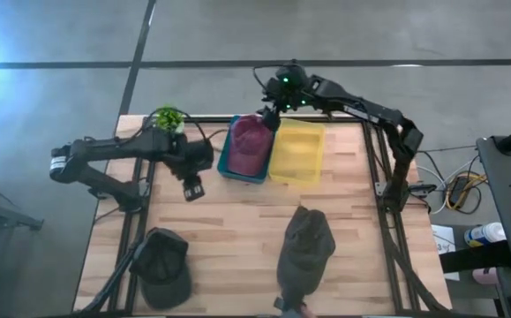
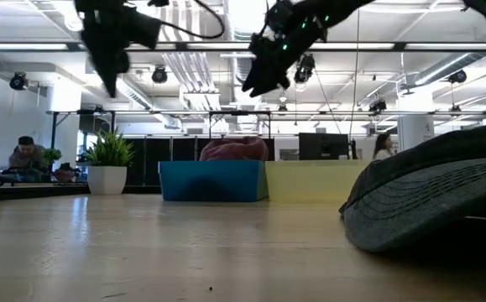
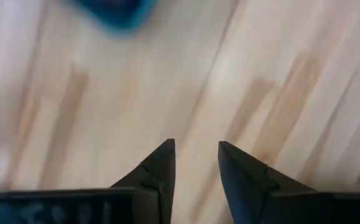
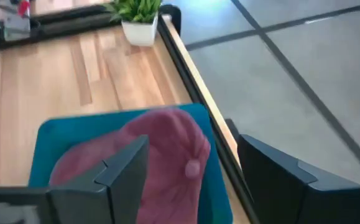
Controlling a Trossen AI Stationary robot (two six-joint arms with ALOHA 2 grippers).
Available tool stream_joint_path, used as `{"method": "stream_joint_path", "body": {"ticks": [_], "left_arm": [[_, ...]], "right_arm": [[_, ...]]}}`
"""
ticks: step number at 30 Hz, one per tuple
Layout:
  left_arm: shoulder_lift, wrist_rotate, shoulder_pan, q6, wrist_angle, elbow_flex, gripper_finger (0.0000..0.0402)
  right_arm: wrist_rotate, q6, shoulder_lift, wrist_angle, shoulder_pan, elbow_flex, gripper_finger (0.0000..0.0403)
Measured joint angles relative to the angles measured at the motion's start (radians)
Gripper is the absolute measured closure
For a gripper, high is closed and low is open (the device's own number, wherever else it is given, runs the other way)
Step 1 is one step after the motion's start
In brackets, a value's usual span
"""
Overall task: Pick & Place hat
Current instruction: Put the left black cap into the yellow bin
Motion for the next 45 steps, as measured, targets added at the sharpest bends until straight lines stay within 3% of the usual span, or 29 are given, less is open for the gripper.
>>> {"method": "stream_joint_path", "body": {"ticks": [5, 13, 18, 23, 27, 33, 40, 45], "left_arm": [[0.000, -0.005, -0.118, -0.176, -0.101, 0.000, 0.0287], [0.001, -0.059, -0.331, -0.291, -0.206, 0.000, 0.0287], [0.001, -0.044, -0.470, -0.490, -0.283, 0.000, 0.0287], [0.010, 0.052, -0.642, -0.609, -0.255, 0.000, 0.0287], [0.050, 0.172, -0.764, -0.623, -0.186, 0.000, 0.0287], [0.164, 0.256, -0.868, -0.663, 0.003, -0.044, 0.0287], [0.322, 0.256, -0.881, -0.679, 0.387, -0.201, 0.0287], [0.429, 0.217, -0.850, -0.616, 0.437, -0.241, 0.0287]], "right_arm": [[0.113, 0.024, -0.039, -0.133, 0.080, -0.007, 0.0150], [0.122, 0.274, -0.054, -0.257, 0.243, -0.033, 0.0158], [0.080, 0.434, -0.053, -0.249, 0.385, -0.115, 0.0163], [0.036, 0.599, -0.053, -0.125, 0.549, -0.221, 0.0161], [0.051, 0.757, -0.053, 0.030, 0.679, -0.288, 0.0161], [0.200, 0.897, -0.048, 0.208, 0.818, -0.343, 0.0161], [0.257, 0.975, -0.003, 0.235, 0.875, -0.354, 0.0161], [0.256, 1.001, 0.008, 0.254, 0.888, -0.366, 0.0161]]}}
